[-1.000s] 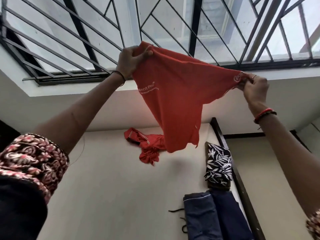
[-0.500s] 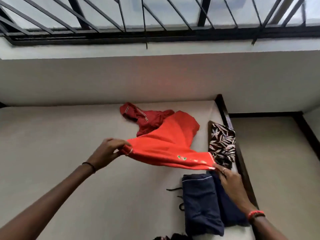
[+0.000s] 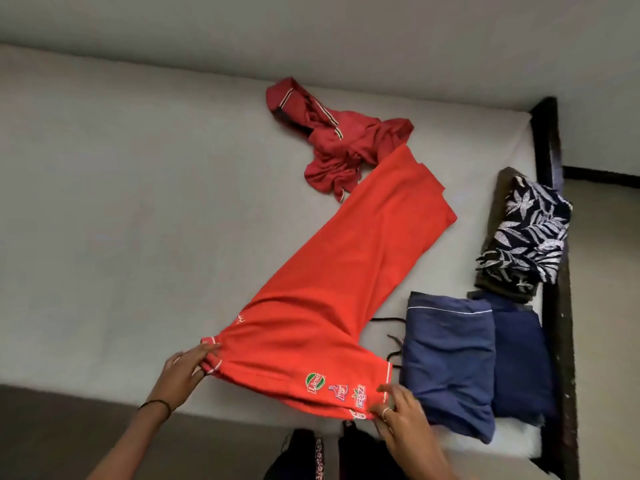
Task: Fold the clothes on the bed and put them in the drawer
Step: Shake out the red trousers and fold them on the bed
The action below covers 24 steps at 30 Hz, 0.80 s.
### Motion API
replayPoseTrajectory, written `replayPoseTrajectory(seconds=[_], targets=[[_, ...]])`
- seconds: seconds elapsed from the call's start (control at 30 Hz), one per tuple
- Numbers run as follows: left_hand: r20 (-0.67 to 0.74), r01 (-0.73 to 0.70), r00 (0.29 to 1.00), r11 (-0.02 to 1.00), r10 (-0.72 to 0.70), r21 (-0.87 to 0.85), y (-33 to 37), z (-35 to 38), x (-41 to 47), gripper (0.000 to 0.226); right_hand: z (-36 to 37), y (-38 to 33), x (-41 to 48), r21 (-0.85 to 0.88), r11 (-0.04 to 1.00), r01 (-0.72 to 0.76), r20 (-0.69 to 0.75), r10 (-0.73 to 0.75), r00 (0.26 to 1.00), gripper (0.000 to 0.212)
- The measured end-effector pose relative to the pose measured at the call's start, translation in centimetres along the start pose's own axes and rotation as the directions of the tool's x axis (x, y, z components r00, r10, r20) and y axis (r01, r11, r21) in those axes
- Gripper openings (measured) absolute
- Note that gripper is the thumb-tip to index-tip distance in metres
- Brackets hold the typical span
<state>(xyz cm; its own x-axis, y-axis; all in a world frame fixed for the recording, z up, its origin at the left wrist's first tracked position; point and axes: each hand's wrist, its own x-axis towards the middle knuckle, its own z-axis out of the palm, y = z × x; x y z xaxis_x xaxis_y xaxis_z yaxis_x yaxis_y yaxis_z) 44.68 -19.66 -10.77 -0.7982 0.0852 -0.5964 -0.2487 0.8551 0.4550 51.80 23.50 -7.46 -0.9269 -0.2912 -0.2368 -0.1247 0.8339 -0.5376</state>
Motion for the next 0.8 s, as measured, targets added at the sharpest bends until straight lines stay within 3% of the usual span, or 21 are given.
replayPoseTrajectory(seconds=[0.07,0.17,0.27,0.43,0.53,0.6,0.8], targets=[[0.072,0.071,0.995,0.99,-0.063,-0.119,-1.5,1.0,0.3,0.046,0.3,0.1,1.1,0.112,0.994,-0.018,0.034,0.014,0.999,0.021],[0.157,0.193,0.975,0.948,-0.157,-0.251,-2.7,1.3,1.1,0.037,-1.7,0.1,4.5,0.237,0.954,-0.183,0.14,0.152,0.978,0.013],[0.191,0.27,0.957,0.91,-0.219,-0.313,-4.5,1.6,2.3,0.063,-4.7,0.4,10.4,0.283,0.933,-0.221,0.232,0.157,0.96,0.009],[0.202,0.337,0.94,0.834,-0.274,-0.437,-3.9,0.3,4.0,0.025,-7.6,0.9,22.7,0.413,0.882,-0.225,0.227,0.139,0.964,0.016],[0.2,0.347,0.938,0.794,-0.284,-0.499,-3.8,0.4,5.3,0.033,-6.9,1.7,29.3,0.363,0.91,-0.198,0.26,0.105,0.96,0.018],[0.201,0.364,0.931,0.771,-0.303,-0.523,-3.4,0.4,6.1,0.019,-5.8,2.1,32.9,0.318,0.925,-0.207,0.283,0.116,0.952,0.017],[0.177,0.411,0.911,0.769,-0.374,-0.489,-4.0,1.0,7.8,0.017,-0.8,3.0,39.6,0.093,0.96,-0.263,0.291,0.226,0.93,0.031]])
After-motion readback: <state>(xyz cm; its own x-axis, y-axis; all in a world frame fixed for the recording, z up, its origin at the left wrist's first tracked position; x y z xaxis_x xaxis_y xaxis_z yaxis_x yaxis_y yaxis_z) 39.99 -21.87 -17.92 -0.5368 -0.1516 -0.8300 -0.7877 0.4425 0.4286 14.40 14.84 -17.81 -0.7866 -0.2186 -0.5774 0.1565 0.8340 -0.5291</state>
